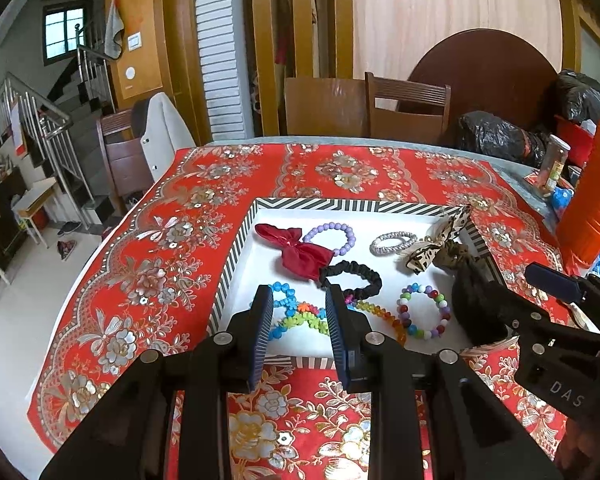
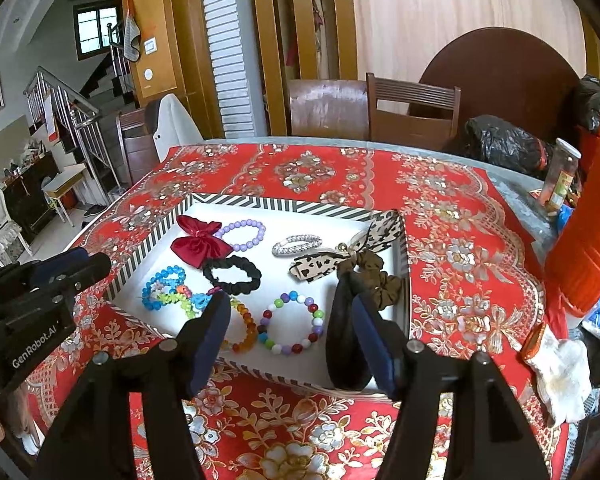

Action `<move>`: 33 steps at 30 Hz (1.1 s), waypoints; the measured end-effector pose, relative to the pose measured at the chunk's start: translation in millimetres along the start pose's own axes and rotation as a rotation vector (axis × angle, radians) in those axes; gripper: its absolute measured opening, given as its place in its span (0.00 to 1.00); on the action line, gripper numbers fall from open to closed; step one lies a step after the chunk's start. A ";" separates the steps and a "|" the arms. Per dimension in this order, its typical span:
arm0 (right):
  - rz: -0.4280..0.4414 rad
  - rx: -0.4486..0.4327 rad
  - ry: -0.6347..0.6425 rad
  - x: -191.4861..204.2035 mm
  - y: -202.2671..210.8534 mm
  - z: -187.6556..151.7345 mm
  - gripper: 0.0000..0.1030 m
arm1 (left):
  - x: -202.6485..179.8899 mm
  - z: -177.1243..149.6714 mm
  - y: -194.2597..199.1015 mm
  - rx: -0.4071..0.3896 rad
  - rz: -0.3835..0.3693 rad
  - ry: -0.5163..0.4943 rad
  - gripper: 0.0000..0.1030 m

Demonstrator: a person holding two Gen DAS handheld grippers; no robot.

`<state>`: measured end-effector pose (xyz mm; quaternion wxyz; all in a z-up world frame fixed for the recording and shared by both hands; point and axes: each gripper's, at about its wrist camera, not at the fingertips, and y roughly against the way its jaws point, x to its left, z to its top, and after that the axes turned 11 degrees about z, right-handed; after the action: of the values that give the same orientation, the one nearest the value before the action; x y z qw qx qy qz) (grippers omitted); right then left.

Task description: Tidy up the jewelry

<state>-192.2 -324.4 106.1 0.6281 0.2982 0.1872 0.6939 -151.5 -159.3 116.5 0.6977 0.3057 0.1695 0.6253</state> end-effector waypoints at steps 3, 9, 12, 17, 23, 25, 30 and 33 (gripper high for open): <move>0.003 0.002 0.003 1.9 0.9 -0.1 0.65 | 0.0 0.1 0.1 0.004 -0.002 0.003 0.25; 0.006 0.004 0.005 2.9 1.3 -0.6 0.65 | 1.1 -0.5 1.4 0.002 0.001 0.005 0.25; 0.007 0.007 0.007 3.9 0.8 -0.9 0.65 | 0.7 0.4 0.0 0.005 0.001 -0.001 0.25; 0.012 0.015 0.008 4.5 -0.9 -1.3 0.65 | -0.5 0.8 -4.8 0.019 -0.001 0.001 0.25; 0.012 0.016 0.006 4.3 -1.5 -1.5 0.65 | -1.5 0.7 -6.3 0.017 0.000 0.001 0.25; 0.014 0.021 0.004 4.0 -3.2 -2.0 0.65 | -1.8 0.7 -6.4 0.018 -0.001 0.002 0.25; 0.014 0.022 0.004 3.2 -4.3 -2.4 0.65 | -4.6 0.7 -6.2 0.020 -0.004 -0.005 0.25; 0.016 0.021 0.003 3.1 -4.6 -2.5 0.65 | -5.9 1.8 -5.6 0.016 -0.006 -0.007 0.25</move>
<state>-190.4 -320.4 101.9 0.6191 0.3053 0.1930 0.6973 -147.1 -165.7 113.4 0.6978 0.3129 0.1728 0.6207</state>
